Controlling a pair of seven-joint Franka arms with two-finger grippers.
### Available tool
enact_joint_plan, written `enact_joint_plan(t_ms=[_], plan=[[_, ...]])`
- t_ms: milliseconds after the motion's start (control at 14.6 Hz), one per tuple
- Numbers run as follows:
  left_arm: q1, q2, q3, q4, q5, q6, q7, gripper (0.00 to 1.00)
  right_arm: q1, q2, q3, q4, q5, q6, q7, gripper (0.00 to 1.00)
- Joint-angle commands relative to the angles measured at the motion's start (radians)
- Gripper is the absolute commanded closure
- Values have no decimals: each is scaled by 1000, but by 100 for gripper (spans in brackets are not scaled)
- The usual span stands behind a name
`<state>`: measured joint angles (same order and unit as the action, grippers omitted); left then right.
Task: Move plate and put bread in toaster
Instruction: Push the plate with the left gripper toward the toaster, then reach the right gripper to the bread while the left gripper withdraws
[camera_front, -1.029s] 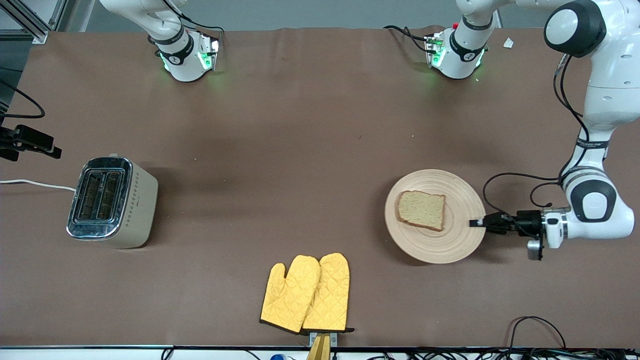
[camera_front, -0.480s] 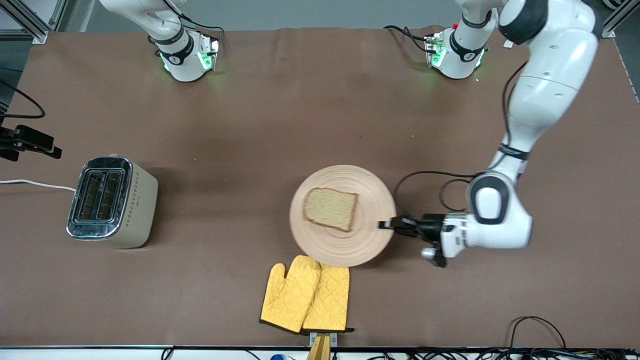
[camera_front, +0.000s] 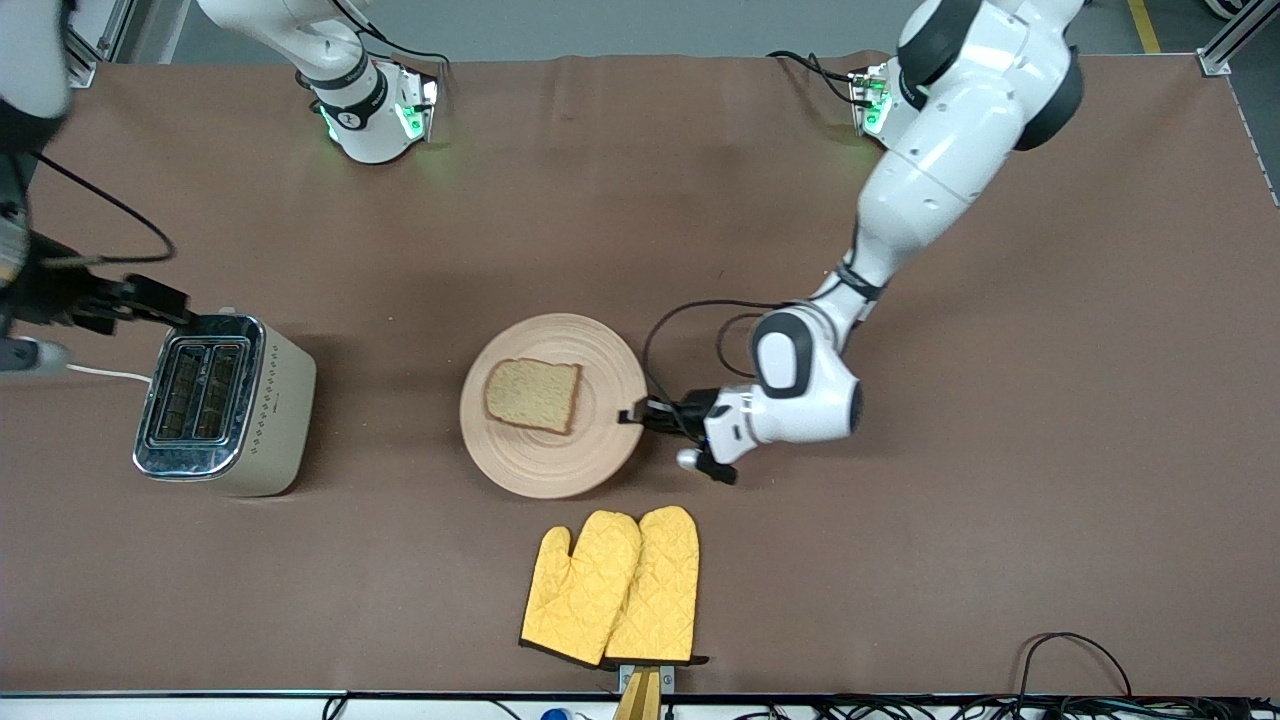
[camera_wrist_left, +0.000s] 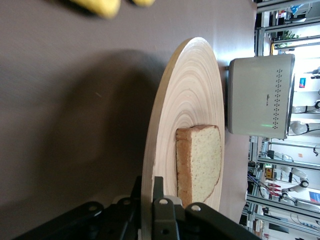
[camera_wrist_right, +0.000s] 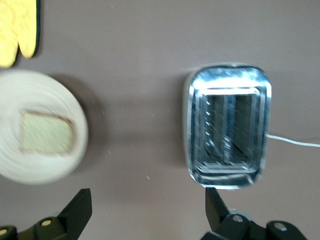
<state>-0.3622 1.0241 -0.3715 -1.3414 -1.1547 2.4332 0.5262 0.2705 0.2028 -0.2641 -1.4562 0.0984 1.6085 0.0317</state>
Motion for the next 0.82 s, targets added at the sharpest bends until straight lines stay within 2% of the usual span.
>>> enact_joint_plan(t_ms=[0, 69, 206, 275, 343, 412, 618, 755], plan=[[-59, 68, 0, 105, -63, 33, 8, 100, 44, 12, -4, -143, -14, 186, 60, 0], [-69, 83, 0, 116, -66, 44, 11, 99, 48, 10, -4, -186, -5, 227, 65, 0], [-78, 87, -1, 119, -68, 47, 11, 91, 67, 12, -3, -271, -2, 325, 65, 0], [-78, 85, 0, 116, -68, 47, 9, 75, 71, 12, -3, -312, 0, 384, 66, 0], [-78, 85, -1, 114, -71, 47, 5, 28, 88, 13, -3, -350, 1, 436, 73, 0], [-78, 80, -1, 111, -98, 47, -3, 0, 113, 15, -3, -393, 12, 476, 101, 0], [-63, 64, 11, 113, -103, 24, -70, 0, 229, 38, -4, -452, 26, 523, 198, 0], [-17, 18, 55, 113, -7, -57, -127, 0, 274, 43, -3, -556, 27, 665, 237, 0]])
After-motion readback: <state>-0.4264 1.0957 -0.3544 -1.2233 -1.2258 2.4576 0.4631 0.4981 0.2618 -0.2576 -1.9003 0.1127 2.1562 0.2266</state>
